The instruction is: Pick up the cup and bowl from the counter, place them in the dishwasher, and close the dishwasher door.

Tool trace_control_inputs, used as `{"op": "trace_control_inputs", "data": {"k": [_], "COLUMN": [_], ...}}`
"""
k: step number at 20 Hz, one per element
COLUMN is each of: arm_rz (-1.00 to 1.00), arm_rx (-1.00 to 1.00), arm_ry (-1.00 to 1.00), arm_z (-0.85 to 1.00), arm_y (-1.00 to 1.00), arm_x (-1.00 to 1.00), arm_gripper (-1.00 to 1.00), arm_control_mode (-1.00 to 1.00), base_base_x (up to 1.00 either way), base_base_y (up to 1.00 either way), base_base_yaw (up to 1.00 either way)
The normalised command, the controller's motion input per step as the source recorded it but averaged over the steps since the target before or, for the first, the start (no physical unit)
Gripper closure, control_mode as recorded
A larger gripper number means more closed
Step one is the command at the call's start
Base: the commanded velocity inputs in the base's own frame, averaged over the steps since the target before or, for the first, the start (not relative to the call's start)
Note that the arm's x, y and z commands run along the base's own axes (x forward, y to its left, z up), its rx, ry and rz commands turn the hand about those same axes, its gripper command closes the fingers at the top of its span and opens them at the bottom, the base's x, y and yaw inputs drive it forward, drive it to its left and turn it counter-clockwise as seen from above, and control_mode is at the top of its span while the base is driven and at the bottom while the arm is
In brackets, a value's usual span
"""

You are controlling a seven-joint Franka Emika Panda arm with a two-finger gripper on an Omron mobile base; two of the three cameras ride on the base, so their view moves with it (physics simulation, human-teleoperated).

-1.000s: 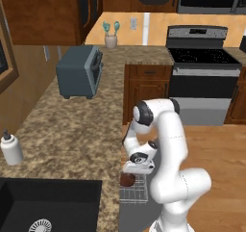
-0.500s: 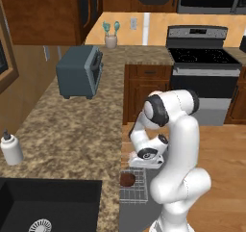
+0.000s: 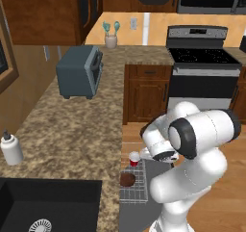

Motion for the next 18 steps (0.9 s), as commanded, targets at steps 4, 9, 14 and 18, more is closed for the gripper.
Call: {"op": "trace_control_inputs", "data": {"k": [4, 9, 14, 18], "arm_rz": [-0.13, -0.1, -0.02, 0.0], "arm_rx": [0.04, 0.1, 0.13, 0.1], "arm_ry": [0.0, 0.0, 0.07, 0.04], "arm_z": [0.96, 0.5, 0.02, 0.0], "arm_y": [-0.53, -0.62, -0.95, -0.9], "arm_x": [-0.4, -0.31, -0.31, -0.46], "arm_gripper": [-1.0, -1.0, -1.0, -1.0], "arm_control_mode": [-1.0, -1.0, -1.0, -1.0], "base_base_x": [0.0, 0.0, 0.0, 0.0], "base_base_y": [0.0, 0.0, 0.0, 0.0], "base_base_yaw": [0.0, 0.0, 0.0, 0.0]}}
